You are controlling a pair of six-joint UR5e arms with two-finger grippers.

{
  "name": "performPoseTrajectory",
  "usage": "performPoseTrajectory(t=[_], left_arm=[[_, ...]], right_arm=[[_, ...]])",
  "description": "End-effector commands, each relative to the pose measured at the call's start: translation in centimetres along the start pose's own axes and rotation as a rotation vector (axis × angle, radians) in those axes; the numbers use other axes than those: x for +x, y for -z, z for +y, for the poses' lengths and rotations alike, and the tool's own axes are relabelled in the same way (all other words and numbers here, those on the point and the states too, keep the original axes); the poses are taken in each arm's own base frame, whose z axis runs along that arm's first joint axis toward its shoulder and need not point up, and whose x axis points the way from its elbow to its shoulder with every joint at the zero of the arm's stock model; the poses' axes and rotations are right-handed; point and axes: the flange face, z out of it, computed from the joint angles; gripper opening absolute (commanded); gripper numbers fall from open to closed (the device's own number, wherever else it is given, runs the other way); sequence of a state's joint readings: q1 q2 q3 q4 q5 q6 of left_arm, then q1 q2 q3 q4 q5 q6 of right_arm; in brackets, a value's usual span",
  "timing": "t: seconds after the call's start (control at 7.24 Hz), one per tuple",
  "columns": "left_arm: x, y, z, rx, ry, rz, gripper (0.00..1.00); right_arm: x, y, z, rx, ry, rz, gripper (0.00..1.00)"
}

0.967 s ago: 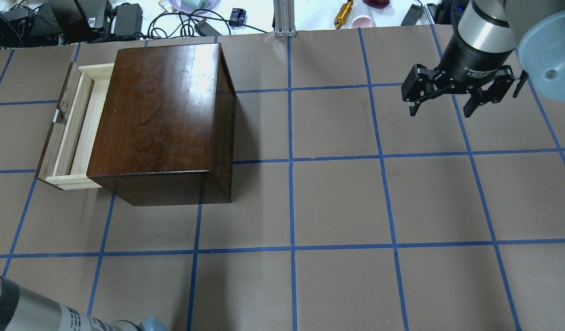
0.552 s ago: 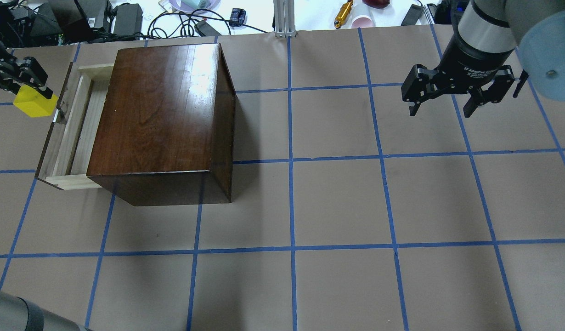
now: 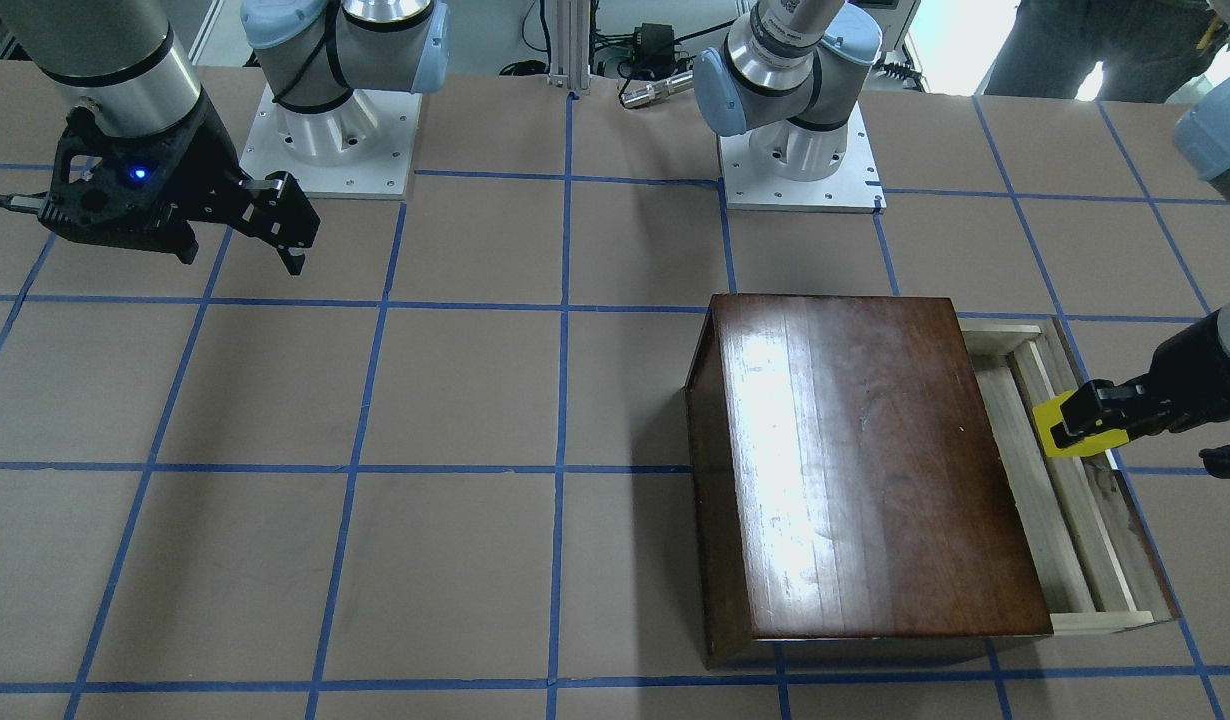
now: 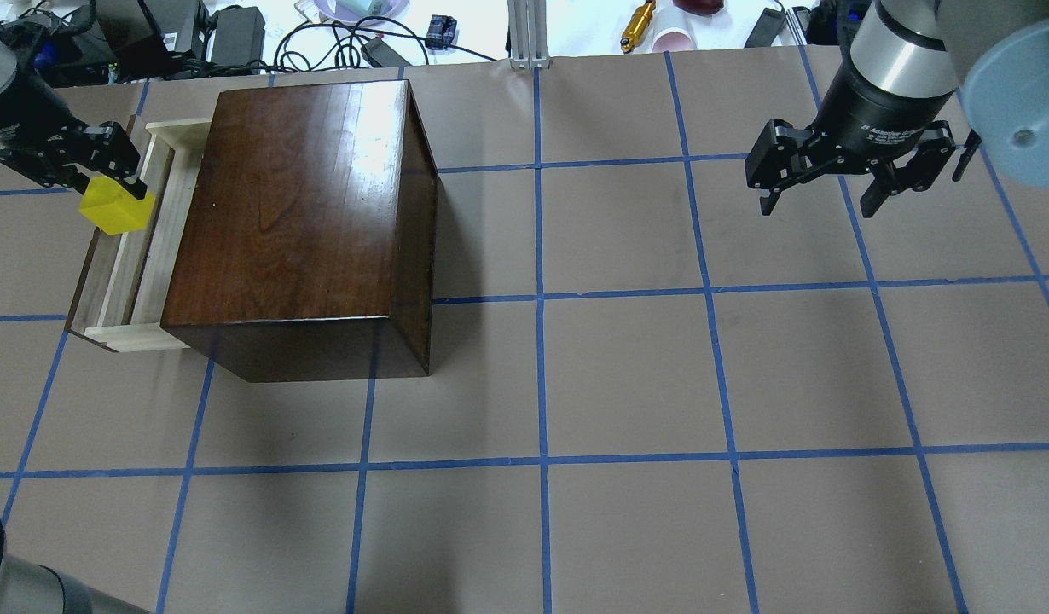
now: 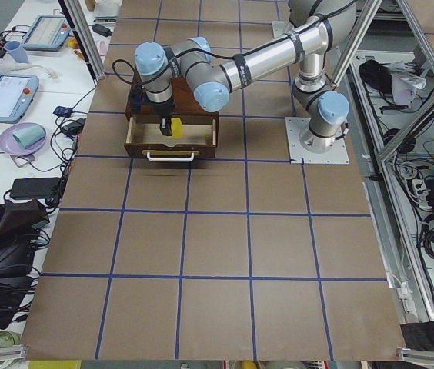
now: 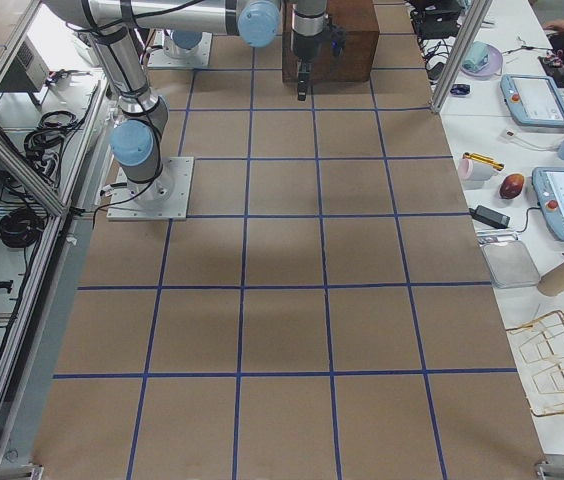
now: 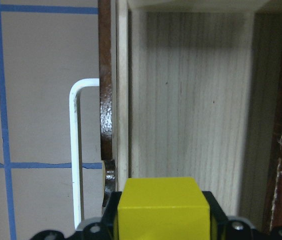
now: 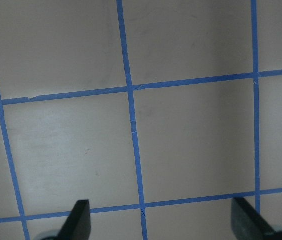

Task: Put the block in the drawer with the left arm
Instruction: 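Carry the yellow cube with the left gripper over the open drawer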

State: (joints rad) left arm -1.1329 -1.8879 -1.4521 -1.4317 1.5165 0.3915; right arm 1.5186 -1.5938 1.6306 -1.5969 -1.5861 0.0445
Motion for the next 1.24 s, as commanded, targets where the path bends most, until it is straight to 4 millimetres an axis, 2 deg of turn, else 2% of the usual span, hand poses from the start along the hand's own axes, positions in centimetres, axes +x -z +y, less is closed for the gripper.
performPoseTrajectory(t=[0.0, 0.55, 1.1], left_arm=[[1.1, -1.9, -0.2, 0.018, -0.004, -0.009, 0.34], [0.9, -4.7, -0.2, -0.022, -0.002, 0.007, 0.35], [0.7, -5.9, -0.5, -0.007, -0.002, 0.003, 0.36]], right_arm=[[0.0, 0.0, 0.0, 0.000, 0.000, 0.000, 1.00], [0.0, 0.0, 0.0, 0.000, 0.000, 0.000, 1.00], [0.0, 0.0, 0.0, 0.000, 0.000, 0.000, 1.00]])
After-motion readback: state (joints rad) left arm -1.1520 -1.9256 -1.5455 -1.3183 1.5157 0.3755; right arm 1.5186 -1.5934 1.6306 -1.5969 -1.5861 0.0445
